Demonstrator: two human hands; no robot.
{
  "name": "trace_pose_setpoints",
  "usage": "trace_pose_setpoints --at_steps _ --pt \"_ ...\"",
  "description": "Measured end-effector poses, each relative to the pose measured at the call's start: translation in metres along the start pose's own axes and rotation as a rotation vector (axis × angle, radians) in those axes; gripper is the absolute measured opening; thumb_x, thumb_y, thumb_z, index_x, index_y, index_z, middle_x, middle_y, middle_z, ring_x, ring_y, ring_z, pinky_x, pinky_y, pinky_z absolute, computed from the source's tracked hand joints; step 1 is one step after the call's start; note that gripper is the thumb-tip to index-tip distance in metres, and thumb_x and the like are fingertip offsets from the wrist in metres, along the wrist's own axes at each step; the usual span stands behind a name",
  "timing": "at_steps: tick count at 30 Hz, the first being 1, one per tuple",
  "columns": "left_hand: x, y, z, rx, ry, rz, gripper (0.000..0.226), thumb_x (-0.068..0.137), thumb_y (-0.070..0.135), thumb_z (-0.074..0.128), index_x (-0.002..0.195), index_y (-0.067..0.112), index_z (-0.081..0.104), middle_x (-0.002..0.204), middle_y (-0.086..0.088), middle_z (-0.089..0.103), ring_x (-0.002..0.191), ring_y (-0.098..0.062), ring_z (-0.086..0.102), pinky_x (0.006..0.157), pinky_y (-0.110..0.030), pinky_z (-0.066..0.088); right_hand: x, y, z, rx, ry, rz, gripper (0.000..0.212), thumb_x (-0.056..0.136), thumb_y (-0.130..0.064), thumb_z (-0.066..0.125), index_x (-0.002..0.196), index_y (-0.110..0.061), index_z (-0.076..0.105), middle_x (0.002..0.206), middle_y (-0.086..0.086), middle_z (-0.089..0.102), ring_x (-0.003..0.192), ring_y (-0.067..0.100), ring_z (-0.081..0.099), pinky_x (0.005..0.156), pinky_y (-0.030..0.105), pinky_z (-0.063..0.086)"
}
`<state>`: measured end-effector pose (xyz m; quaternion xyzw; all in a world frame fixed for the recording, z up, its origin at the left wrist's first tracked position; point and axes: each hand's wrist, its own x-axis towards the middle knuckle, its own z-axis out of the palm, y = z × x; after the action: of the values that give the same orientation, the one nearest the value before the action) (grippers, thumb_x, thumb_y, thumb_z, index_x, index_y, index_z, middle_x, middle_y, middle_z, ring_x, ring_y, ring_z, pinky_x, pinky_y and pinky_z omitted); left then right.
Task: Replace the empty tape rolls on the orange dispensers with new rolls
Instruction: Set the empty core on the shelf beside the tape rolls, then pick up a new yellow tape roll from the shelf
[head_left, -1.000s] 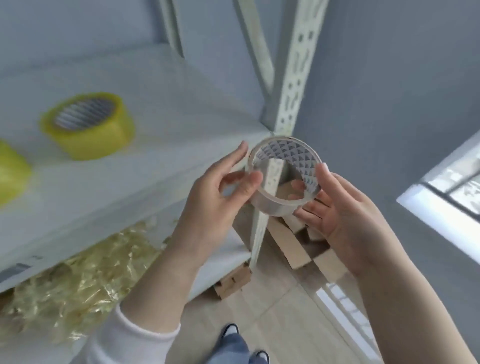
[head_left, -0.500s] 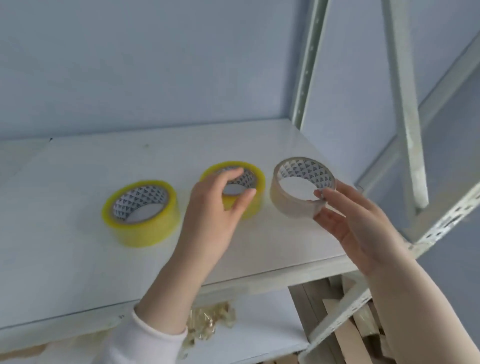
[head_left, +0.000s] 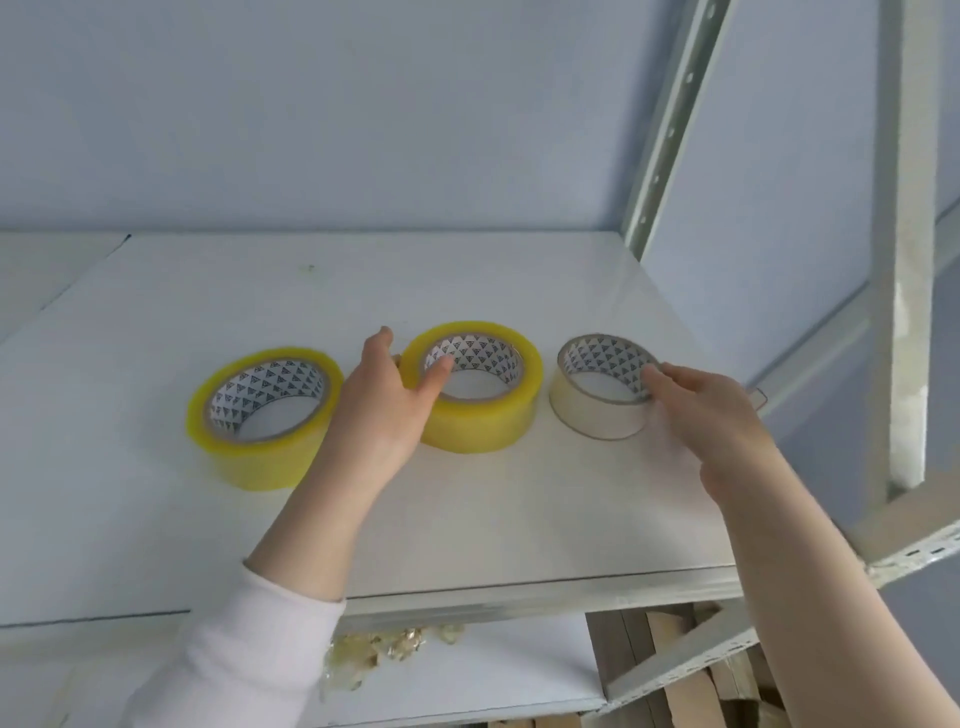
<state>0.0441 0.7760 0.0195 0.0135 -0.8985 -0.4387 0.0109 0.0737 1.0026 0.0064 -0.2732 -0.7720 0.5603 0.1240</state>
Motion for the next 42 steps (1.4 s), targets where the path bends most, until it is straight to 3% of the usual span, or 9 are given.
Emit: trace_pose_setpoints --at_steps 4,8,12,14,17,24,30,35,42 --pt "0.005 0.001 0.004 0.131 0.026 -0.019 0.060 0.088 0.037 0.055 0.137 0.008 0.036 0.139 -0.014 0.049 0.127 -0.029 0.046 0.098 -0.032 0.037 -0.017 -0.003 0.001 -0.155 0.121 -0.238 0.047 0.087 -0.038 0.053 0.130 -0.021 0.047 0.130 0.002 0.045 0.127 0.023 0.039 0.094 0.026 0.041" --pt "0.005 0.003 0.004 0.106 0.144 0.000 0.046 0.085 0.020 0.060 0.128 0.005 0.050 0.130 -0.016 0.058 0.120 -0.027 0.053 0.096 -0.029 0.039 -0.047 -0.017 0.005 0.038 0.011 -0.373 0.010 0.084 -0.037 0.056 0.088 -0.029 0.060 0.094 0.001 0.067 0.071 0.011 0.060 0.054 0.006 0.039" --pt "-0.013 0.000 -0.006 0.046 0.199 0.014 0.026 0.073 0.024 0.065 0.098 0.013 0.066 0.099 -0.016 0.067 0.095 -0.023 0.060 0.088 -0.030 0.041 -0.075 -0.018 0.015 0.071 -0.250 -0.270 0.043 0.069 -0.055 0.060 0.092 -0.018 0.061 0.084 -0.001 0.067 0.042 0.003 0.057 0.045 0.008 0.043" --pt "-0.030 -0.003 -0.019 0.020 0.265 0.047 0.008 0.065 0.027 0.059 0.071 0.031 0.056 0.079 -0.004 0.054 0.076 -0.014 0.050 0.078 -0.028 0.039 -0.087 -0.013 0.021 0.088 -0.336 -0.222 0.077 0.055 -0.067 0.056 0.111 -0.015 0.056 0.099 -0.007 0.065 0.055 0.000 0.066 0.065 0.025 0.057" --pt "-0.071 -0.009 -0.043 -0.031 0.401 0.066 0.023 0.070 0.018 0.066 0.092 0.027 0.068 0.086 0.006 0.064 0.079 -0.008 0.063 0.084 -0.028 0.050 -0.109 -0.011 0.032 0.177 -0.555 -0.132 0.099 0.053 -0.078 0.059 0.132 -0.018 0.044 0.125 -0.006 0.058 0.080 0.000 0.069 0.080 0.043 0.056" --pt "-0.179 -0.073 -0.089 -0.194 0.624 -0.133 0.044 0.070 0.024 0.067 0.114 0.027 0.063 0.090 0.027 0.071 0.084 0.007 0.067 0.084 -0.021 0.054 -0.187 -0.008 0.080 0.455 -1.186 0.128 0.045 0.063 -0.039 0.060 0.096 -0.010 0.068 0.105 0.008 0.073 0.095 0.030 0.069 0.072 0.044 0.058" --pt "-0.290 -0.161 -0.126 -0.505 0.657 -0.520 0.064 0.057 0.057 0.057 0.115 0.029 0.059 0.090 0.020 0.071 0.086 0.006 0.065 0.075 -0.017 0.055 -0.268 0.023 0.150 0.270 -1.487 0.353 0.046 0.065 -0.029 0.059 0.102 -0.002 0.061 0.103 0.015 0.073 0.094 0.030 0.068 0.071 0.050 0.058" --pt "-0.379 -0.225 -0.137 -0.948 0.649 -0.722 0.045 0.068 0.046 0.055 0.099 0.015 0.068 0.098 -0.005 0.076 0.090 -0.019 0.071 0.077 -0.033 0.059 -0.348 0.055 0.203 0.057 -1.697 0.398 0.041 0.073 -0.024 0.053 0.110 -0.007 0.059 0.107 0.013 0.072 0.092 0.027 0.070 0.075 0.053 0.056" --pt "-0.475 -0.300 -0.154 -1.162 0.874 -0.784 0.043 0.073 0.039 0.058 0.103 0.009 0.067 0.100 -0.007 0.075 0.085 -0.015 0.071 0.065 -0.024 0.057 -0.457 0.096 0.263 -0.204 -1.873 0.486 0.046 0.081 -0.025 0.049 0.124 -0.010 0.053 0.117 0.012 0.068 0.104 0.031 0.066 0.079 0.052 0.056"
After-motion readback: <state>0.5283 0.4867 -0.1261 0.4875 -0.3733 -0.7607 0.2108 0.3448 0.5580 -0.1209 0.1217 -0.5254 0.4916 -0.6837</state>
